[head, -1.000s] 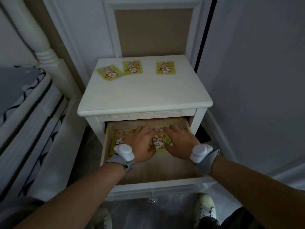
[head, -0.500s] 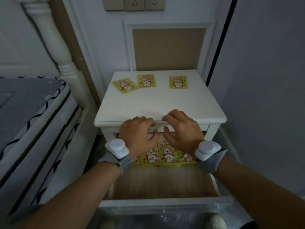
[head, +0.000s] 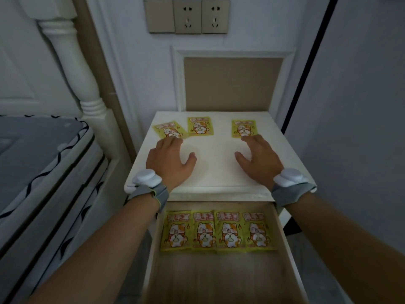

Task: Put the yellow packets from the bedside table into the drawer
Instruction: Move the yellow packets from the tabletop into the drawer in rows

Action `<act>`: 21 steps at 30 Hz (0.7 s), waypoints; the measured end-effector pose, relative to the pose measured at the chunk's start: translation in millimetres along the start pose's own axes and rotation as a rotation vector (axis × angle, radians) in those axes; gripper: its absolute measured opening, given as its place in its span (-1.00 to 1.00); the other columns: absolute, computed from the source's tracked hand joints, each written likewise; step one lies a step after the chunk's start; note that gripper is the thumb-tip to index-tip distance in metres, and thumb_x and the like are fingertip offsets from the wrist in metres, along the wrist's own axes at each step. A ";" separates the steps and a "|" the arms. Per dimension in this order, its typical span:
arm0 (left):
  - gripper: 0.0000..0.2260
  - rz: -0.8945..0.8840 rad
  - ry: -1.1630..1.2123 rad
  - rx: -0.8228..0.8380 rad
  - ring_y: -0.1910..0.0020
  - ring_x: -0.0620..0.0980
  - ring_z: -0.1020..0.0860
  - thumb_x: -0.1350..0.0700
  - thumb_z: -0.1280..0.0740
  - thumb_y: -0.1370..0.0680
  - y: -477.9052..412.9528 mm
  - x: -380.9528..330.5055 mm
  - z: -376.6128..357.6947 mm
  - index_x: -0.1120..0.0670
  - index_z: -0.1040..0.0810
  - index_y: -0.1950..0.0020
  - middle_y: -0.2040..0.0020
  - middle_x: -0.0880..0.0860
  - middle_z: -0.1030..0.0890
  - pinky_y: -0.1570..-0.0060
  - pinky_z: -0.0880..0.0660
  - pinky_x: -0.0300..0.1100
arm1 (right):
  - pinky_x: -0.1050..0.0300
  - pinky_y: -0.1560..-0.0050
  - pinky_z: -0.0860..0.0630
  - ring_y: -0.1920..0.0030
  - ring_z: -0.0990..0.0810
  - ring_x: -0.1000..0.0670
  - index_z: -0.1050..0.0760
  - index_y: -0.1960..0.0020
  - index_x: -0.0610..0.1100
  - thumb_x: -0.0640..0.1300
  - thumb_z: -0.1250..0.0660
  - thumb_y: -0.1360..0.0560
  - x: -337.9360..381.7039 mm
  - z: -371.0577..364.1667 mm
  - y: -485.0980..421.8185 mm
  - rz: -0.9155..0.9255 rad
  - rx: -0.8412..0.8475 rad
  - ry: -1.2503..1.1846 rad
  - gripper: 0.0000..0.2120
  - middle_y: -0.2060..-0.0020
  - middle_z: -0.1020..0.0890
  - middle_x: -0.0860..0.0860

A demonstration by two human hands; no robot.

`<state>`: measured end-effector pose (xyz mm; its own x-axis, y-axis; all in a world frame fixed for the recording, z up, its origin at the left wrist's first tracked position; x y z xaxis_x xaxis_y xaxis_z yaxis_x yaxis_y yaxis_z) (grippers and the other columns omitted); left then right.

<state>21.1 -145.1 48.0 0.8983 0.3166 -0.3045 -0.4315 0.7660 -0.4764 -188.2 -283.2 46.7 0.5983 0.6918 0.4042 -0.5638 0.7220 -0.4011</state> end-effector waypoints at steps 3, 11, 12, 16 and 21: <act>-0.36 0.070 0.002 0.125 -0.55 0.08 -0.18 -0.29 -0.15 -0.56 -10.2 16.9 -23.5 0.06 -0.30 -0.53 -0.56 0.05 -0.28 -0.42 -0.25 0.07 | -0.06 -0.35 -0.33 -0.42 -0.31 -0.20 -0.27 -0.48 -0.17 0.00 -0.27 -0.58 -12.9 -15.8 -11.7 -0.040 0.102 0.013 -0.46 -0.45 -0.33 -0.14; -0.17 0.128 -0.035 0.317 -0.60 0.01 0.05 -0.42 -0.03 -0.53 -13.9 31.2 -54.1 0.02 0.14 -0.63 -0.64 0.02 -0.01 -0.55 0.07 0.07 | -0.04 -0.52 -0.09 -0.57 -0.05 -0.17 0.01 -0.59 -0.18 -0.03 -0.10 -0.64 -26.1 -41.5 -29.7 -0.096 0.298 0.056 -0.40 -0.58 -0.08 -0.18; -0.16 0.131 -0.037 0.311 -0.60 0.03 0.03 -0.42 -0.03 -0.53 -14.0 31.3 -53.4 0.03 0.12 -0.63 -0.64 0.05 -0.04 -0.55 0.05 0.07 | -0.03 -0.50 -0.13 -0.55 -0.11 -0.18 0.01 -0.59 -0.19 -0.03 -0.09 -0.64 -25.4 -42.1 -29.6 -0.095 0.307 0.072 -0.40 -0.56 -0.13 -0.19; -0.17 0.109 -0.096 0.269 -0.57 0.13 -0.06 -0.42 -0.05 -0.53 -6.8 23.9 -39.9 0.09 0.01 -0.62 -0.58 0.15 -0.14 -0.52 -0.06 0.08 | -0.06 -0.38 -0.28 -0.39 -0.31 -0.27 -0.04 -0.58 -0.17 0.04 -0.08 -0.63 -21.8 -36.1 -21.9 -0.106 0.277 0.157 -0.40 -0.44 -0.28 -0.20; -0.16 0.088 -0.081 0.313 -0.48 0.22 -0.24 -0.44 -0.05 -0.51 9.0 19.4 -32.7 0.08 -0.04 -0.61 -0.56 0.13 -0.17 -0.46 -0.22 0.07 | -0.11 -0.32 -0.34 -0.31 -0.29 -0.24 -0.15 -0.52 -0.14 0.16 -0.10 -0.61 -17.6 -31.7 -3.0 -0.101 0.243 0.220 -0.40 -0.37 -0.28 -0.17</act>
<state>31.9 -150.4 10.9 0.8678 0.4230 -0.2607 -0.4727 0.8644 -0.1712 -179.0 -298.0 14.7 0.7513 0.6169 0.2343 -0.5991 0.7865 -0.1498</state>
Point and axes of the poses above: each hand's wrist, its own y-axis away from the middle knuckle, its own z-axis out of the back of the hand, x = y × z, the point moved 8 cm from there along -y, towards the middle knuckle
